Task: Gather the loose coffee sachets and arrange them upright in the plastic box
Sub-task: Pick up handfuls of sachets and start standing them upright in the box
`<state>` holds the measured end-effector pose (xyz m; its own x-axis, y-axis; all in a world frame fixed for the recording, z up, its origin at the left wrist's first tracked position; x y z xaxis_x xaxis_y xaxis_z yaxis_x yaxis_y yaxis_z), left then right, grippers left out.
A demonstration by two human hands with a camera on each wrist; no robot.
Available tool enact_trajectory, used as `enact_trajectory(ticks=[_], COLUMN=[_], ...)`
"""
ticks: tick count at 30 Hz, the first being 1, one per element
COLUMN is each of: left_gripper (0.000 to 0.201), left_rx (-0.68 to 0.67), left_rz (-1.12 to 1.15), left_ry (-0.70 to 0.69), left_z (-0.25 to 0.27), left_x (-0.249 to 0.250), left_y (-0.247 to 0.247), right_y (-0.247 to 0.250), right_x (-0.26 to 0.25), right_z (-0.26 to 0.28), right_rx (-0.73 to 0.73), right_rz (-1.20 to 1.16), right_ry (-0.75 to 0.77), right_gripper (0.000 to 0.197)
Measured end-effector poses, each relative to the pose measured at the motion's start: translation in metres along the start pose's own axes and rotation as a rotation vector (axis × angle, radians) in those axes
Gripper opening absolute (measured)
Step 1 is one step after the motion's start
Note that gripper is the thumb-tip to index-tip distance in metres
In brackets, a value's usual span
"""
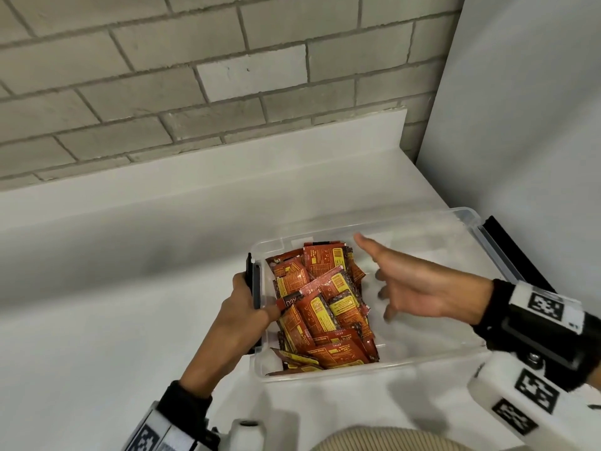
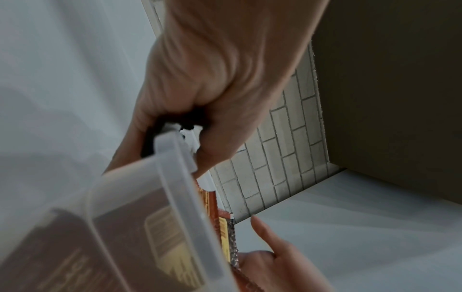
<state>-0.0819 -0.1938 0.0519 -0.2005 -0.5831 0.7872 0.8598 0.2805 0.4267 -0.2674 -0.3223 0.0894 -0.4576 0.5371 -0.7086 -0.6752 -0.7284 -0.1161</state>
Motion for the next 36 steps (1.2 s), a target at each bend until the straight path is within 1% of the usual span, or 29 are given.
enact_trajectory(ticks=[2,3,4,5,7,8,9,10,11,12,13,14,15,16,17,19,20,21,22,25,28,30,33,36], left_gripper=[0.048,0.048,0.049,0.050,0.051,0.051,0.052,0.056,0.062,0.072,0.081,0.088,0.090,0.088,0.083,0.084,0.086,0.088,0.089,0.091,0.082,0.069,0.047,0.033], left_rx=[-0.005,-0.002,0.006,0.018,0.036,0.036,0.031,0.019,0.010,0.019,0.048,0.084,0.099,0.062,-0.031,-0.270,-0.355,-0.398,-0.405,-0.371,-0.289,-0.226,-0.202,-0.189], left_rz=[-0.006,-0.006,-0.002,0.006,0.012,0.009,0.001,-0.019,-0.048,-0.086,-0.131,-0.179,-0.231,-0.293,-0.360,-0.475,-0.533,-0.602,-0.678,-0.837,-0.972,-1.003,-0.928,-0.854], left_ry=[0.004,0.007,0.014,0.019,0.025,0.029,0.032,0.035,0.029,0.007,-0.048,-0.126,-0.227,-0.330,-0.407,-0.456,-0.454,-0.459,-0.461,-0.435,-0.472,-0.508,-0.567,-0.654], left_z=[0.001,0.002,0.002,0.003,0.004,0.005,0.007,0.009,0.010,0.011,0.012,0.014,0.017,0.020,0.023,0.029,0.029,0.029,0.028,0.028,0.029,0.028,0.023,0.021], left_x=[0.000,-0.001,-0.002,-0.003,-0.006,-0.007,-0.006,-0.006,-0.004,-0.004,-0.002,-0.001,0.002,0.005,0.007,0.010,0.008,0.007,0.007,0.007,0.010,0.011,0.009,0.009], left_y=[0.000,0.001,0.003,0.006,0.012,0.015,0.017,0.019,0.020,0.022,0.026,0.031,0.037,0.044,0.049,0.053,0.052,0.049,0.046,0.035,0.026,0.023,0.024,0.027], right_y=[-0.012,-0.017,-0.021,-0.022,-0.016,-0.012,-0.008,-0.006,-0.004,-0.003,-0.003,-0.004,-0.005,-0.007,-0.010,-0.017,-0.019,-0.021,-0.023,-0.025,-0.028,-0.029,-0.030,-0.030], right_x=[0.000,0.003,0.005,0.006,0.005,0.005,0.004,0.004,0.005,0.006,0.008,0.011,0.015,0.020,0.024,0.032,0.035,0.038,0.040,0.043,0.044,0.044,0.045,0.046], right_z=[-0.006,-0.009,-0.012,-0.014,-0.012,-0.011,-0.009,-0.006,-0.003,0.001,0.005,0.008,0.010,0.012,0.012,0.012,0.011,0.010,0.009,0.006,0.004,0.003,0.005,0.007], right_rx=[-0.166,-0.245,-0.285,-0.287,-0.247,-0.210,-0.167,-0.119,-0.080,-0.053,-0.039,-0.034,-0.037,-0.050,-0.067,-0.080,-0.075,-0.064,-0.054,-0.037,-0.024,-0.015,0.004,0.017], right_rz=[0.008,0.013,0.012,0.010,0.051,0.096,0.149,0.211,0.288,0.372,0.450,0.526,0.601,0.675,0.745,0.838,0.863,0.873,0.870,0.829,0.822,0.837,0.945,0.992], right_ry=[-0.025,-0.032,-0.034,-0.030,-0.021,-0.015,0.008,0.049,0.105,0.174,0.246,0.313,0.368,0.406,0.428,0.465,0.477,0.487,0.494,0.496,0.488,0.475,0.502,0.551], right_gripper=[0.060,0.060,0.060,0.058,0.058,0.064,0.073,0.083,0.089,0.087,0.078,0.069,0.063,0.060,0.060,0.065,0.067,0.067,0.066,0.060,0.061,0.057,0.043,0.036])
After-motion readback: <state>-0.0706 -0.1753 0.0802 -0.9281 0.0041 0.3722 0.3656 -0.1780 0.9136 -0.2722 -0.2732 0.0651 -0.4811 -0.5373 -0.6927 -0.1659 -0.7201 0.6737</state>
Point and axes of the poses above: each hand's wrist, its own z-axis away from the middle knuckle, its own y-axis out of the back of the hand, x = y × z, the point moved 1 cm from there along -z, towards the middle knuckle, and after that the axes turned 2 degrees about -x, right-handed, at the moved point
